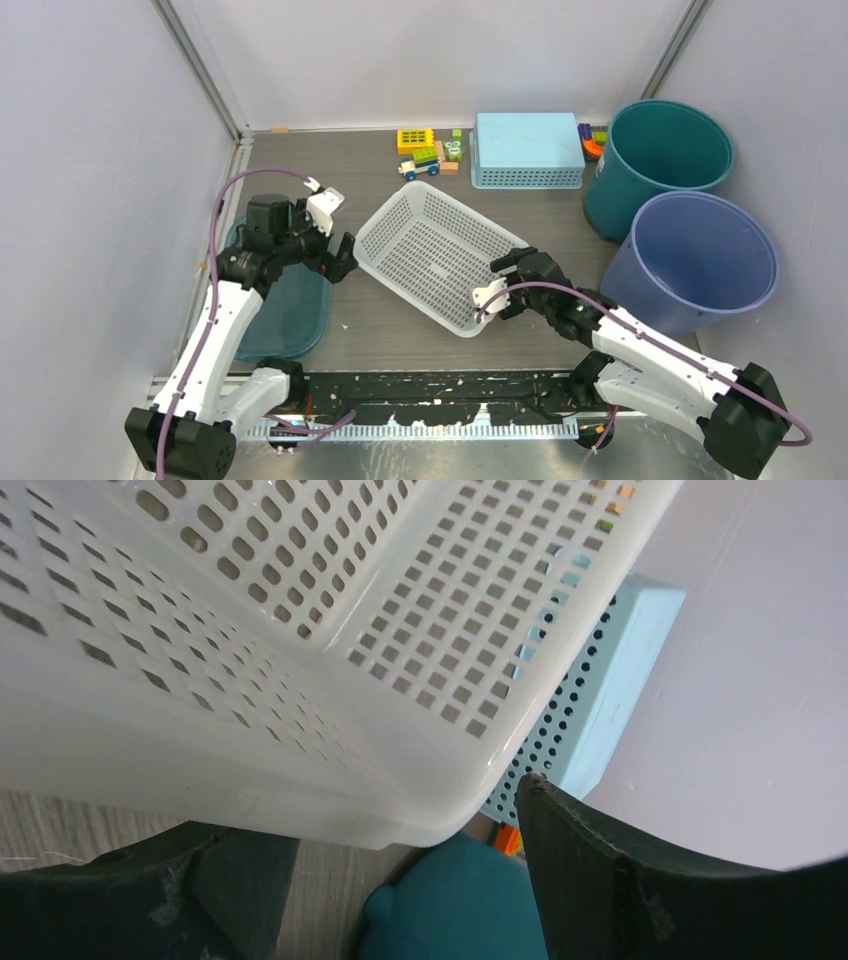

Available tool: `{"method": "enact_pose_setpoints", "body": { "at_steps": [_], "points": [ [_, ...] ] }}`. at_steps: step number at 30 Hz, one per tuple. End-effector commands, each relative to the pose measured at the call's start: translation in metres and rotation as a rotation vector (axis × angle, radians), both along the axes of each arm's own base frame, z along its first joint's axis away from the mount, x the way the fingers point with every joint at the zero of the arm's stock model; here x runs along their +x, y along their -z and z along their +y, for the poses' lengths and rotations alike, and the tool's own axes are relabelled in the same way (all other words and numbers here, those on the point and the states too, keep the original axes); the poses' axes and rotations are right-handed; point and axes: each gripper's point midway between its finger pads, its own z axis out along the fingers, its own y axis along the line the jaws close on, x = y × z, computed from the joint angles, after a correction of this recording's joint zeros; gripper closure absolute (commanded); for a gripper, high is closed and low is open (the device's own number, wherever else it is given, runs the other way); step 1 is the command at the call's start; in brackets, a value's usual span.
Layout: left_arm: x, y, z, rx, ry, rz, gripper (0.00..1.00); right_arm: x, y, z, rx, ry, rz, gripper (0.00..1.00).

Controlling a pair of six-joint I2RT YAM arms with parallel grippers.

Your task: Turn the large container upside down

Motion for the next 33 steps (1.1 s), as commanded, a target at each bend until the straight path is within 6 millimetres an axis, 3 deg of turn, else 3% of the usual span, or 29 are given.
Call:
{"method": "enact_pose_setpoints", "body": {
  "at_steps": [1, 6, 12, 16, 24, 33],
  "points": [
    [0.002, -0.014, -0.004, -0.036, 0.025, -0.065, 0.00, 0.028, -0.042, -0.003, 0.069, 0.115, -0.119, 0.20],
    [0.000, -0.016, -0.005, -0.042, 0.032, -0.073, 0.00, 0.031, -0.052, -0.019, -0.002, 0.141, -0.143, 0.20],
    [0.001, -0.014, -0.005, -0.039, 0.034, -0.071, 0.00, -0.024, -0.022, -0.022, -0.141, -0.143, 0.002, 0.11],
    [0.003, -0.011, -0.003, -0.032, 0.028, -0.065, 0.00, -0.043, -0.009, -0.007, -0.085, -0.238, 0.062, 0.10],
    [0.007, -0.006, 0.002, -0.022, 0.009, -0.047, 0.00, -0.051, -0.002, 0.036, 0.052, -0.356, 0.037, 0.12],
    [0.009, -0.004, 0.005, -0.023, -0.003, -0.040, 0.00, -0.060, 0.005, 0.054, 0.080, -0.401, 0.062, 0.26]
  ]
}}
